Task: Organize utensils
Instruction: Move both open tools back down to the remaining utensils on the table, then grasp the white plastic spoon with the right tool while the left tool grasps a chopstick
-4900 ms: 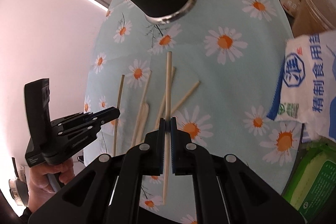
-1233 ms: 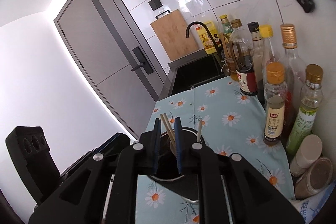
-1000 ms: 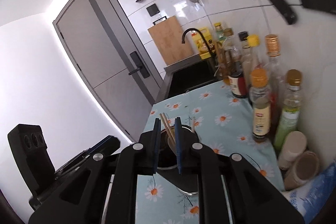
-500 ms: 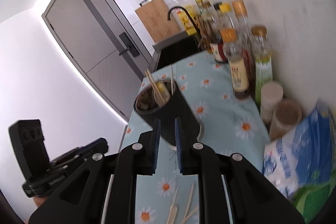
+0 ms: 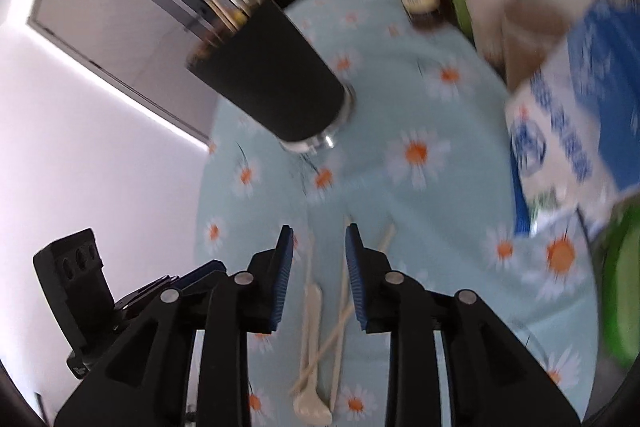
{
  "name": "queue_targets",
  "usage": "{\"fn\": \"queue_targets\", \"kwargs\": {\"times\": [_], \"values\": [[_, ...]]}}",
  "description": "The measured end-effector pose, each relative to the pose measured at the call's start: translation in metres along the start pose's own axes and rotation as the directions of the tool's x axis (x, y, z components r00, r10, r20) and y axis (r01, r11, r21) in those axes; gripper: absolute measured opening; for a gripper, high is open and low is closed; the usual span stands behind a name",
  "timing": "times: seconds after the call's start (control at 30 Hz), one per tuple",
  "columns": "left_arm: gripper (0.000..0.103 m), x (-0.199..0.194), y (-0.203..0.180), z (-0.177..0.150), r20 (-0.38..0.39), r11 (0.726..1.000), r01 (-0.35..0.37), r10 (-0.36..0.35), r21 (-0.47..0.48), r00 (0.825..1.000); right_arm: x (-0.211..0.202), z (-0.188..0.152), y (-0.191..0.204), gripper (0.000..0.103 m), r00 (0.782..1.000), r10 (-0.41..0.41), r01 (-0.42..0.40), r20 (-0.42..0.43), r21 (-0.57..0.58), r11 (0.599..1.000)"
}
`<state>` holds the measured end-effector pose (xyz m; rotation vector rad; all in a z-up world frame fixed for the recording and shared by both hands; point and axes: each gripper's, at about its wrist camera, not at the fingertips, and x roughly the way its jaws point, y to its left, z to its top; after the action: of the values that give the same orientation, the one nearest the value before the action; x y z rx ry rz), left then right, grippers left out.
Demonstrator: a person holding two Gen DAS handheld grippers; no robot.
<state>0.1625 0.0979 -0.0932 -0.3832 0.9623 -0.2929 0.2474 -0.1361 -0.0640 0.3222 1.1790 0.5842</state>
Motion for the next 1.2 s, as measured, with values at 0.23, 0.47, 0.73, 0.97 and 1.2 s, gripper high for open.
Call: {"fn": "queue_targets", "kwargs": {"times": [0.23, 0.47, 0.73, 0.97, 1.2], "values": [[0.021, 0.009, 0.009, -0.020, -0.045, 0.999, 0.026, -0.028, -0.047, 0.999, 0.039, -0.013, -0.028, 0.029, 0.972, 0.007, 0.036, -0.233, 0.176, 0.984], [0.021, 0.013, 0.022, -0.039, -0.074, 0.995, 0.038, -0.046, -0.095, 0.996, 0.059, -0.019, -0.034, 0.029, 0.949, 0.001, 0.080, -0.317, 0.242, 0.967], [0.021, 0.011, 0.038, -0.053, -0.082, 0.982, 0.073, -0.088, -0.173, 0.993, 0.078, -0.017, -0.025, 0.020, 0.930, -0.061, 0.163, -0.363, 0.258, 0.952], [0.021, 0.013, 0.045, -0.057, -0.090, 0.978, 0.096, -0.114, -0.186, 0.989, 0.087, -0.012, -0.007, 0.018, 0.906, -0.174, 0.268, -0.386, 0.204, 0.941], [0.021, 0.016, 0.046, -0.060, -0.102, 0.975, 0.123, -0.144, -0.187, 0.984, 0.091, -0.015, 0.012, 0.011, 0.876, -0.320, 0.391, -0.360, 0.145, 0.909]]}}
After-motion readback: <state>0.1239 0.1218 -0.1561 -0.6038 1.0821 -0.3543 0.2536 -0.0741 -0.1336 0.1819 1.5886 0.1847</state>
